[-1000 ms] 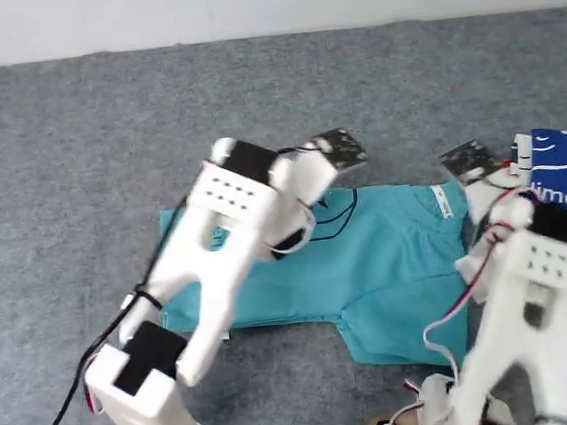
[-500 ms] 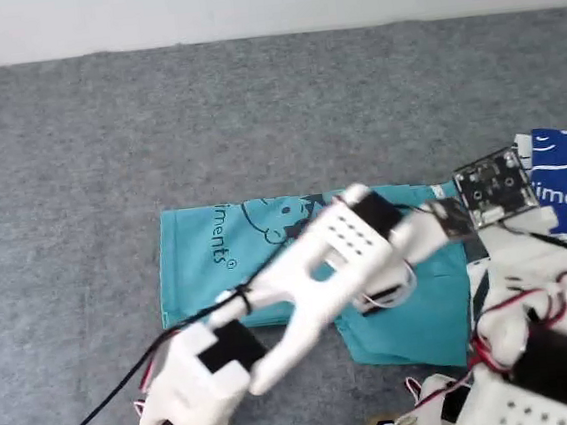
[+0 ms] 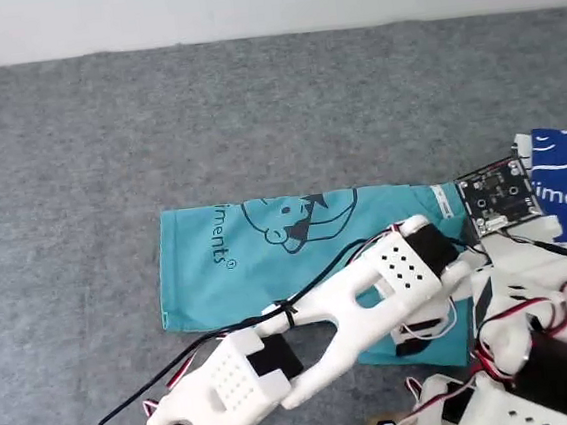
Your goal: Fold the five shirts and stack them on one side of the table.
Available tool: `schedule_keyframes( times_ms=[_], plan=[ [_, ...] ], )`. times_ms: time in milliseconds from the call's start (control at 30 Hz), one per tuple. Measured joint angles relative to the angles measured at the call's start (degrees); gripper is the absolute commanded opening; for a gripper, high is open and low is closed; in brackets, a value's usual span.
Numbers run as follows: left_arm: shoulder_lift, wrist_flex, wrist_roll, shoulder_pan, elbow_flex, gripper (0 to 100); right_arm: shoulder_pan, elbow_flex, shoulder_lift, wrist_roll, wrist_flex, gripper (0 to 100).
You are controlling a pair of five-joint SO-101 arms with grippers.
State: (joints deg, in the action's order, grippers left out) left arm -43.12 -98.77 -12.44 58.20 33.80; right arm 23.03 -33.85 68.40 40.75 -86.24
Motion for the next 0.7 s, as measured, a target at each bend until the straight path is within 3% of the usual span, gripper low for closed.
schedule_keyframes(
  times_ms=[333, 700],
  plan=[
    [-10.1, -0.4, 0.3, 0.4, 4.6, 21, -0.3, 0.4, -0.4, 0.0, -0.1, 0.9],
    [-11.2, -0.8, -0.5, 0.8, 7.1, 8, -0.3, 0.4, 0.5, 0.0, 0.4, 0.9]
  ],
)
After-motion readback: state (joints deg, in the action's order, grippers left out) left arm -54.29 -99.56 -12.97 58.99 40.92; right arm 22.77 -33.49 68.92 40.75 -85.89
